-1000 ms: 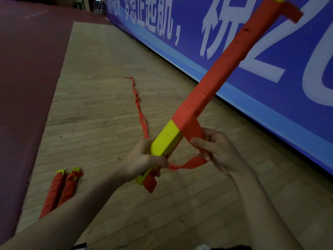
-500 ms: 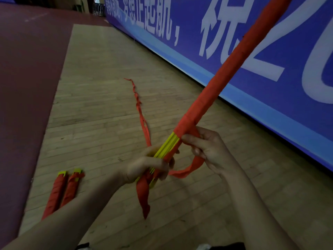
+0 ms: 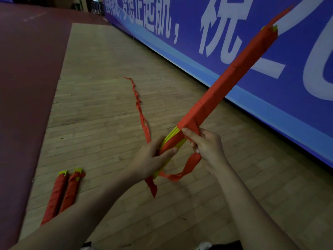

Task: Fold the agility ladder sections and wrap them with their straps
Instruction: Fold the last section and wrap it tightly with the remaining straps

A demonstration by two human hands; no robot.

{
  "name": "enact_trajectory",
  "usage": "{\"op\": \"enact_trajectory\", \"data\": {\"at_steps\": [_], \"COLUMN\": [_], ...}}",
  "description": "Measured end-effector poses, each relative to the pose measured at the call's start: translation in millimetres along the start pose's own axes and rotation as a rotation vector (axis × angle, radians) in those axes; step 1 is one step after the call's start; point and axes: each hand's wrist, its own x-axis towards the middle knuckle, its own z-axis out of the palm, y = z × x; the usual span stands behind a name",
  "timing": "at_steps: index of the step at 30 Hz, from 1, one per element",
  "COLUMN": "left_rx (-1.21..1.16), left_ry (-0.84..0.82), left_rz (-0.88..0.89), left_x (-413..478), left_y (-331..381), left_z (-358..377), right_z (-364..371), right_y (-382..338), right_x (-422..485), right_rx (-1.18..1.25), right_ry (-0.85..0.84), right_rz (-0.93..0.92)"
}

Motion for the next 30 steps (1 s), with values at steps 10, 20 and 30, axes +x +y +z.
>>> {"op": "enact_trajectory", "data": {"at_steps": [10, 20, 30], "left_rx": [-0.129, -0.512, -0.704], "left_ry": [-0.208, -0.026, 0.108], "left_rz": [-0.516, -0.433, -0.402], "left_x": [-4.5, 0.3, 9.5], "left_y": [-12.1, 0.9, -0.3], "left_z": [-21.5, -25.8, -21.2], "right_z": [-12.5, -15.4, -6.2], "right_y": [8.7, 25.0, 24.0], "right_x": [11.2, 19.4, 17.8], "right_rx": [-0.043, -0.143, -0.107], "right_ry": [0.104, 0.132, 0.070], "right_rz": [-0.029, -0.062, -0.066]}}
